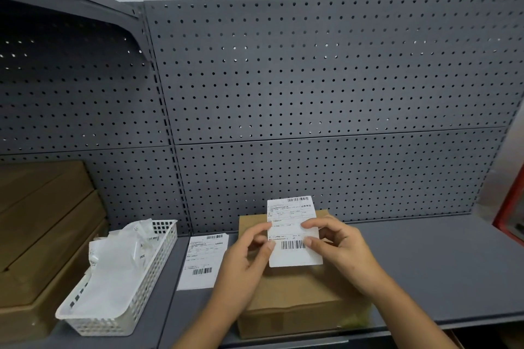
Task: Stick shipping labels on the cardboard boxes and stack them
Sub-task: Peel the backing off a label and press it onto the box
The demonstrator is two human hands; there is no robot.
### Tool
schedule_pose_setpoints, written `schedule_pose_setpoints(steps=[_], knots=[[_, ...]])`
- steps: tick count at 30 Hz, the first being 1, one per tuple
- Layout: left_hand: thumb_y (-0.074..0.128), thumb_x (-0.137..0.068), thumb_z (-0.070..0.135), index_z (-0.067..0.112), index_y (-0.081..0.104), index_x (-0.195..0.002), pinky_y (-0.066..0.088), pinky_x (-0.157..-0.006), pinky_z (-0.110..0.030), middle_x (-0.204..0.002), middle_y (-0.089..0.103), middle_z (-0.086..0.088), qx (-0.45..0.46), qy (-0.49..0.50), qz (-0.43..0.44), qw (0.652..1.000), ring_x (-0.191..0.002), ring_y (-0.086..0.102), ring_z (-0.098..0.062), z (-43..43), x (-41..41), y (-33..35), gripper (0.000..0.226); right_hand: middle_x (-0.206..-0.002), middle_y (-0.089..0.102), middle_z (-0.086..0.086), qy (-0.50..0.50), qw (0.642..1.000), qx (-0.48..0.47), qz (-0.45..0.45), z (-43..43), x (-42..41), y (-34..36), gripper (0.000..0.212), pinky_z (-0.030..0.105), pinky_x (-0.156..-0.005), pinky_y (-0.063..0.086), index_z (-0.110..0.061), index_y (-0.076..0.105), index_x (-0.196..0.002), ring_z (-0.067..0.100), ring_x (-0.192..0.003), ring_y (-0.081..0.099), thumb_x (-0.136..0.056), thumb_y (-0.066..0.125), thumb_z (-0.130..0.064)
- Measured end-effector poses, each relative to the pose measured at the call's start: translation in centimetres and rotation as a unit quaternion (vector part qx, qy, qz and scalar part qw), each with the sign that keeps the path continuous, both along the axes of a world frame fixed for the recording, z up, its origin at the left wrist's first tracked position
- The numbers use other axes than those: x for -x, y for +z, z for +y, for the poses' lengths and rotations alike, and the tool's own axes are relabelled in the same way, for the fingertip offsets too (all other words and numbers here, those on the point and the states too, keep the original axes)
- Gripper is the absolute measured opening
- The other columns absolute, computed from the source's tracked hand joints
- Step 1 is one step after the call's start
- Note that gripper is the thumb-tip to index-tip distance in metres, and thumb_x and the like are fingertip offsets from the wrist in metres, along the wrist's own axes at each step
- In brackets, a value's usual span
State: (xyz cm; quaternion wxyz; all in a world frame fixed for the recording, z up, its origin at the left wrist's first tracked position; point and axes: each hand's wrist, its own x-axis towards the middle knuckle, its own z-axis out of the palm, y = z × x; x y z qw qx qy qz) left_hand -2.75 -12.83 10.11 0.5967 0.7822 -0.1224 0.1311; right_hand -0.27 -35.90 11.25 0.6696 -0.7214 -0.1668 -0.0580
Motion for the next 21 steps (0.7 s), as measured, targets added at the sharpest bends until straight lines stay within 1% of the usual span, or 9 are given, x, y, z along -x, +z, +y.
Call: schedule_pose_setpoints(steps=[2, 4, 6, 8, 10, 13, 14, 17, 21], knots=[[0.07, -0.098, 0.019, 0.039, 0.067, -0.124, 0.052, -0.087, -0.015, -0.097, 0.071, 0.013, -0.012, 0.003, 0.001, 1.0, -0.095, 0.07, -0.006, 0.0, -0.2, 0.0, 0.033, -0.107, 0.069, -0.007, 0.008, 1.0, 0.024, 0.016, -0.2, -0.1, -0.1, 0.031, 0.034, -0.079, 0.06, -0.023, 0.077, -0.11, 0.02, -0.094, 0.069, -0.087, 0.079, -0.002], [0.071, -0.098, 0.021, 0.041, 0.064, -0.125, 0.053, -0.087, -0.017, -0.095, 0.075, 0.01, -0.027, 0.006, 0.007, 1.0, -0.094, 0.071, -0.007, 0.1, -0.4, -0.2, 0.035, -0.11, 0.068, 0.003, 0.016, 0.999, 0.036, 0.032, -0.3, -0.2, -0.1, 0.038, 0.032, -0.072, 0.061, -0.023, 0.075, -0.115, 0.016, -0.09, 0.07, -0.086, 0.079, 0.001], [0.072, -0.097, 0.022, 0.041, 0.064, -0.122, 0.051, -0.083, -0.015, -0.093, 0.075, 0.006, -0.042, 0.011, 0.017, 0.999, -0.092, 0.07, -0.007, 0.2, -0.6, -0.2, 0.032, -0.112, 0.067, 0.011, 0.019, 0.999, 0.039, 0.033, -0.5, -0.4, -0.1, 0.044, 0.034, -0.071, 0.062, -0.026, 0.074, -0.118, 0.018, -0.088, 0.071, -0.085, 0.08, 0.001], [0.073, -0.095, 0.025, 0.042, 0.065, -0.115, 0.048, -0.079, -0.012, -0.092, 0.074, 0.004, -0.067, 0.019, 0.024, 0.997, -0.091, 0.068, -0.007, 0.1, -0.7, -0.2, 0.027, -0.114, 0.066, 0.005, 0.006, 0.997, 0.071, 0.018, -0.7, -0.7, -0.3, 0.049, 0.03, -0.078, 0.06, -0.034, 0.075, -0.118, 0.02, -0.09, 0.071, -0.083, 0.083, -0.002], [0.073, -0.095, 0.028, 0.043, 0.066, -0.109, 0.047, -0.08, -0.011, -0.092, 0.072, 0.007, -0.097, 0.025, 0.022, 0.995, -0.093, 0.066, -0.005, 0.1, -0.9, -0.5, 0.023, -0.112, 0.064, -0.002, -0.004, 0.994, 0.107, 0.012, -0.7, -0.9, -0.6, 0.048, 0.021, -0.078, 0.055, -0.034, 0.074, -0.118, 0.015, -0.087, 0.069, -0.082, 0.084, -0.003], [0.073, -0.094, 0.033, 0.045, 0.067, -0.106, 0.047, -0.089, -0.021, -0.092, 0.069, 0.018, -0.147, 0.035, 0.014, 0.988, -0.096, 0.063, -0.003, 0.3, -1.2, -1.1, 0.018, -0.108, 0.062, -0.002, -0.017, 0.99, 0.141, 0.006, -0.5, -0.9, -1.0, 0.044, 0.015, -0.077, 0.05, -0.033, 0.073, -0.115, 0.007, -0.081, 0.063, -0.082, 0.084, -0.005], [0.072, -0.094, 0.033, 0.045, 0.067, -0.106, 0.047, -0.09, -0.022, -0.092, 0.068, 0.018, -0.157, 0.035, 0.017, 0.987, -0.097, 0.062, -0.002, 0.3, -1.2, -1.2, 0.018, -0.106, 0.062, -0.002, -0.021, 0.989, 0.148, 0.001, -0.5, -0.9, -1.0, 0.043, 0.014, -0.078, 0.049, -0.033, 0.073, -0.114, 0.005, -0.08, 0.061, -0.083, 0.084, -0.006], [0.072, -0.095, 0.026, 0.042, 0.069, -0.106, 0.042, -0.082, -0.006, -0.093, 0.068, 0.012, -0.157, 0.025, 0.032, 0.987, -0.096, 0.06, 0.0, 0.4, -1.2, -1.0, 0.02, -0.102, 0.06, -0.001, -0.023, 0.987, 0.161, -0.014, -0.5, -0.9, -1.0, 0.042, 0.011, -0.078, 0.045, -0.03, 0.074, -0.114, 0.002, -0.076, 0.056, -0.082, 0.084, -0.005], [0.074, -0.093, 0.022, 0.04, 0.069, -0.106, 0.041, -0.079, -0.004, -0.093, 0.068, 0.01, -0.156, 0.023, 0.044, 0.986, -0.094, 0.06, 0.0, 0.3, -1.5, -1.1, 0.023, -0.101, 0.057, -0.002, -0.012, 0.983, 0.185, -0.021, -0.4, -1.0, -1.2, 0.043, 0.01, -0.076, 0.042, -0.028, 0.072, -0.117, 0.0, -0.076, 0.052, -0.082, 0.083, -0.006]])
